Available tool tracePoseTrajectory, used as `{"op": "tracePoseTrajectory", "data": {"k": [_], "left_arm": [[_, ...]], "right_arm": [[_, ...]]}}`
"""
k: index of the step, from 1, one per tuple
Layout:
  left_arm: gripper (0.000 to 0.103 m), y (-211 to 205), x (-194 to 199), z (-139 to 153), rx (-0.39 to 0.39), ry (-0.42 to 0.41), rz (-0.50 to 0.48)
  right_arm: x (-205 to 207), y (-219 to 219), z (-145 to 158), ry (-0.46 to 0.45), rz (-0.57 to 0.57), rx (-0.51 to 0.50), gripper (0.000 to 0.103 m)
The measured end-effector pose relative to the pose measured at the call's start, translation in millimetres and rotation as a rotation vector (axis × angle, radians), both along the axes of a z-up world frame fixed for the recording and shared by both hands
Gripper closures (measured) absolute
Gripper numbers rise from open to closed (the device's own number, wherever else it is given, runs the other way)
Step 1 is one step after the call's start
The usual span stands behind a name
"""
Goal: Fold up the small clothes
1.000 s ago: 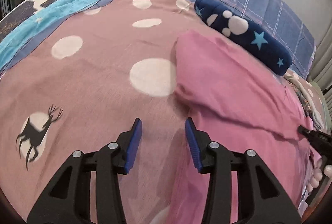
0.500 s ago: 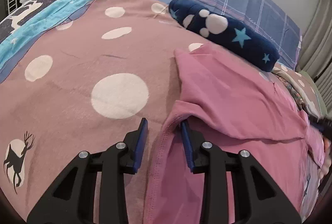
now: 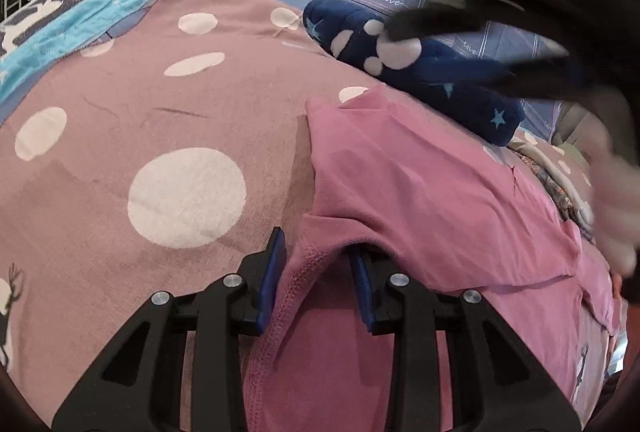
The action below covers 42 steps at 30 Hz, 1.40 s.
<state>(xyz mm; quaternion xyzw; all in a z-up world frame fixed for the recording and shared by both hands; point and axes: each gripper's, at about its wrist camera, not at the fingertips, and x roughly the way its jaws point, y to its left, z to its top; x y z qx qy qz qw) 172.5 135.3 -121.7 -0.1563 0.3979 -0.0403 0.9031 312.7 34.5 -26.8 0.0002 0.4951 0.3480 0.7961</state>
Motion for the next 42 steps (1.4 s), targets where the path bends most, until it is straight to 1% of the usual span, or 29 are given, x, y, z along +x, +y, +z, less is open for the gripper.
{"op": "tracePoseTrajectory", "data": {"k": [1,3,5,8,9,10,11,12,13,14,15,16,17,18,19,20,21,23,25,28,30,31,32,33,35,36,39,40,42], "left_arm": [[0.069,1.0,-0.3,0.1,-0.008,-0.004,0.000],[0.069,1.7,-1.1,-1.0,-0.018,-0.009,0.000],[0.069,1.0,-1.6,-1.0,-0.017,-0.014,0.000],[0.070,0.4,-2.4,-0.6,-0.015,-0.019,0.000],[0.081,1.3,-3.2,-0.2,-0.021,-0.024,0.003],[0.092,2.9,-3.8,0.1,-0.028,-0.027,0.005],[0.093,5.7,-6.5,1.4,-0.033,-0.039,0.027],[0.095,8.6,-10.1,3.8,-0.032,-0.056,0.050],[0.095,10.4,-14.1,6.8,-0.022,-0.072,0.079],[0.095,11.6,-18.0,9.5,-0.008,-0.086,0.107],[0.095,12.8,-23.3,12.6,0.012,-0.104,0.146],[0.095,13.6,-26.1,14.0,0.016,-0.114,0.163],[0.095,15.0,-27.9,14.5,0.014,-0.118,0.176],[0.094,15.9,-27.5,13.8,0.010,-0.114,0.178],[0.093,17.3,-25.8,12.0,0.003,-0.099,0.183],[0.092,19.1,-23.9,9.3,-0.004,-0.080,0.189],[0.088,22.6,-22.2,5.8,-0.021,-0.054,0.196],[0.082,30.2,-21.6,1.4,-0.057,-0.028,0.215],[0.081,35.4,-22.0,1.2,-0.076,-0.024,0.216],[0.081,36.2,-24.9,1.9,-0.071,-0.028,0.214],[0.081,36.1,-26.7,2.8,-0.067,-0.026,0.207],[0.081,37.8,-27.6,2.3,-0.066,-0.025,0.204],[0.081,38.5,-27.0,1.9,-0.063,-0.022,0.203],[0.081,38.7,-27.5,1.9,-0.061,-0.016,0.203],[0.081,41.3,-25.7,0.7,-0.059,-0.002,0.206],[0.080,41.1,-26.0,0.4,-0.055,0.012,0.206],[0.080,37.9,-31.3,6.9,-0.016,0.042,0.207],[0.080,37.3,-35.3,10.2,-0.006,0.044,0.217],[0.080,38.0,-47.1,26.7,0.022,0.011,0.248]], "right_arm": [[8.3,22.5,-5.9,0.023,0.033,-0.048,0.046],[16.2,45.0,-16.9,0.047,0.054,-0.128,0.050],[28.0,66.6,-30.1,0.055,0.053,-0.217,0.050],[37.7,86.3,-49.6,0.091,0.065,-0.316,0.051],[37.6,88.6,-57.8,0.093,0.074,-0.355,0.056],[36.8,92.9,-63.8,0.086,0.086,-0.397,0.100],[34.5,97.4,-66.8,0.063,0.098,-0.441,0.101],[31.6,98.0,-60.5,0.030,0.104,-0.393,0.101],[30.6,96.2,-53.0,0.015,0.104,-0.322,0.101],[29.9,89.6,-40.2,0.009,0.113,-0.154,0.101],[29.5,83.3,-32.7,0.009,0.123,-0.027,0.101],[29.6,77.0,-28.7,0.005,0.120,0.066,0.101],[31.3,71.3,-29.5,-0.006,0.110,0.128,0.101],[33.2,65.0,-32.7,-0.013,0.088,0.148,0.099],[36.5,61.9,-38.1,-0.009,0.056,0.132,0.083],[41.4,56.4,-45.6,0.016,0.014,0.088,0.063],[44.1,51.5,-50.7,0.036,-0.021,0.064,0.057],[43.2,26.1,-50.2,0.046,-0.092,0.043,0.056],[35.6,1.5,-44.7,0.034,-0.137,0.016,0.056],[11.7,-59.1,-32.0,-0.020,-0.195,0.014,0.057],[-18.8,-129.8,-25.7,-0.030,-0.277,0.049,0.057],[-27.5,-149.5,-24.8,-0.028,-0.310,0.062,0.058],[-48.1,-189.9,-23.2,-0.023,-0.379,0.086,0.058],[-64.0,-220.4,-23.9,-0.021,-0.437,0.097,0.058],[-93.7,-277.7,-32.5,-0.005,-0.557,0.104,0.061],[-109.2,-303.8,-41.2,0.025,-0.611,0.107,0.062],[-137.9,-344.6,-63.6,0.093,-0.680,0.175,0.063],[-141.1,-347.9,-66.6,0.100,-0.687,0.188,0.063],[-144.3,-349.2,-72.0,0.105,-0.682,0.221,0.063]]}}
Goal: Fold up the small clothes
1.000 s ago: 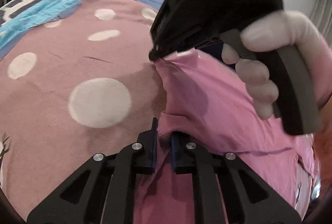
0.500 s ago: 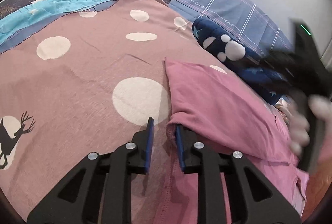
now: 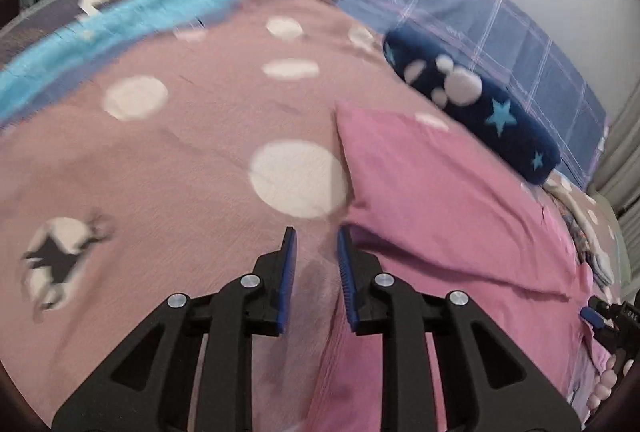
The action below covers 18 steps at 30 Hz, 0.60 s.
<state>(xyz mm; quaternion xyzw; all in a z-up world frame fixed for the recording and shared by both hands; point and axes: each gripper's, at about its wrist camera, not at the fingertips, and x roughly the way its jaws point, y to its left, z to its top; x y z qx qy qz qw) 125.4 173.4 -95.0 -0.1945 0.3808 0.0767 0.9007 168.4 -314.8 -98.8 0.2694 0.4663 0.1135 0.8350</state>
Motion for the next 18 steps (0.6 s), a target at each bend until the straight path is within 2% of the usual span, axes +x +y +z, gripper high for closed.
{"op": "tracePoseTrajectory", "data": {"k": [4,7,9,12,13,14,15,16,18], "left_arm": [[0.080,-1.8,-1.0,39.1,0.024,-0.087,-0.008],[0.079,-24.2,31.5,50.9,0.020,-0.121,-0.135],[0.079,-44.5,59.6,34.9,0.056,-0.062,-0.199],[0.079,-60.0,92.9,-15.8,0.151,0.116,-0.206],[0.077,-59.9,94.5,-27.4,0.157,0.111,-0.208],[0.077,-57.5,88.8,-28.2,0.152,0.060,-0.213],[0.077,-54.5,87.6,-26.1,0.135,0.057,-0.211],[0.077,-52.9,88.2,-24.7,0.125,0.063,-0.211],[0.076,-53.7,89.1,-24.6,0.130,0.066,-0.218]], "right_arm": [[18.5,19.2,-7.7,-0.006,0.028,0.042,0.062],[38.6,35.9,-15.0,-0.016,0.002,-0.041,0.062],[51.8,50.0,-18.1,-0.034,0.006,-0.096,0.102],[38.0,49.0,-3.3,-0.082,-0.021,-0.050,0.102],[25.9,48.1,10.0,-0.125,-0.027,-0.064,0.102],[17.4,46.8,17.8,-0.150,-0.027,-0.078,0.102],[9.1,45.3,23.1,-0.162,-0.026,-0.098,0.102],[4.9,44.3,23.5,-0.153,-0.022,-0.115,0.102],[9.3,46.5,4.1,-0.059,0.014,-0.172,0.101]]}}
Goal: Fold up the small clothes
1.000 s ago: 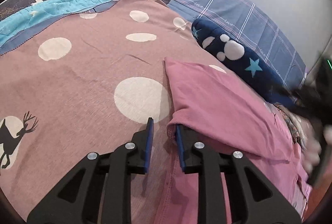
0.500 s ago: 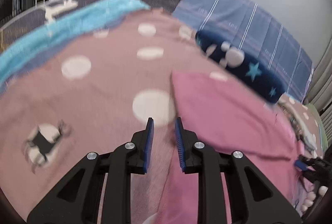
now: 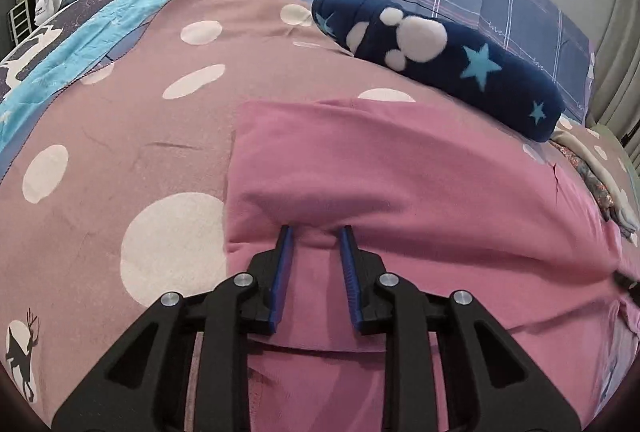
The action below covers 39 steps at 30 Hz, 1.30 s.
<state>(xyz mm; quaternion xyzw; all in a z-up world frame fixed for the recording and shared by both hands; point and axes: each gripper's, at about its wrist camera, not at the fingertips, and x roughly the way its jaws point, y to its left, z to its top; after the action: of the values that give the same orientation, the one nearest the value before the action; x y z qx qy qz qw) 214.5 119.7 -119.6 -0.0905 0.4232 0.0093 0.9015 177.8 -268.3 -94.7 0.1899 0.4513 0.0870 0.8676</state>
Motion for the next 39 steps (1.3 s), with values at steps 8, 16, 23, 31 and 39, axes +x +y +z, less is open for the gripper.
{"op": "tracePoseTrajectory", "data": {"k": [8,16,23,31,39], "left_arm": [[0.074,-21.8,-22.0,10.9,0.150,0.008,-0.227],[0.073,-27.9,-37.9,9.2,0.235,-0.011,-0.274],[0.053,-33.3,-59.0,1.0,0.436,-0.035,-0.308],[0.057,-15.6,-52.9,-2.0,0.570,-0.035,-0.229],[0.057,-27.9,-74.5,25.9,0.459,-0.100,-0.277]], "right_arm": [[-40.7,-45.9,-5.8,-0.069,-0.080,0.049,0.076],[-62.3,-36.3,-1.0,-0.052,0.053,0.149,0.068],[-18.7,15.2,-18.4,-0.038,0.101,-0.117,0.066],[-21.2,-21.9,24.0,-0.076,-0.008,-0.064,0.102],[-81.7,-73.1,-10.8,0.008,-0.080,0.010,0.082]]}}
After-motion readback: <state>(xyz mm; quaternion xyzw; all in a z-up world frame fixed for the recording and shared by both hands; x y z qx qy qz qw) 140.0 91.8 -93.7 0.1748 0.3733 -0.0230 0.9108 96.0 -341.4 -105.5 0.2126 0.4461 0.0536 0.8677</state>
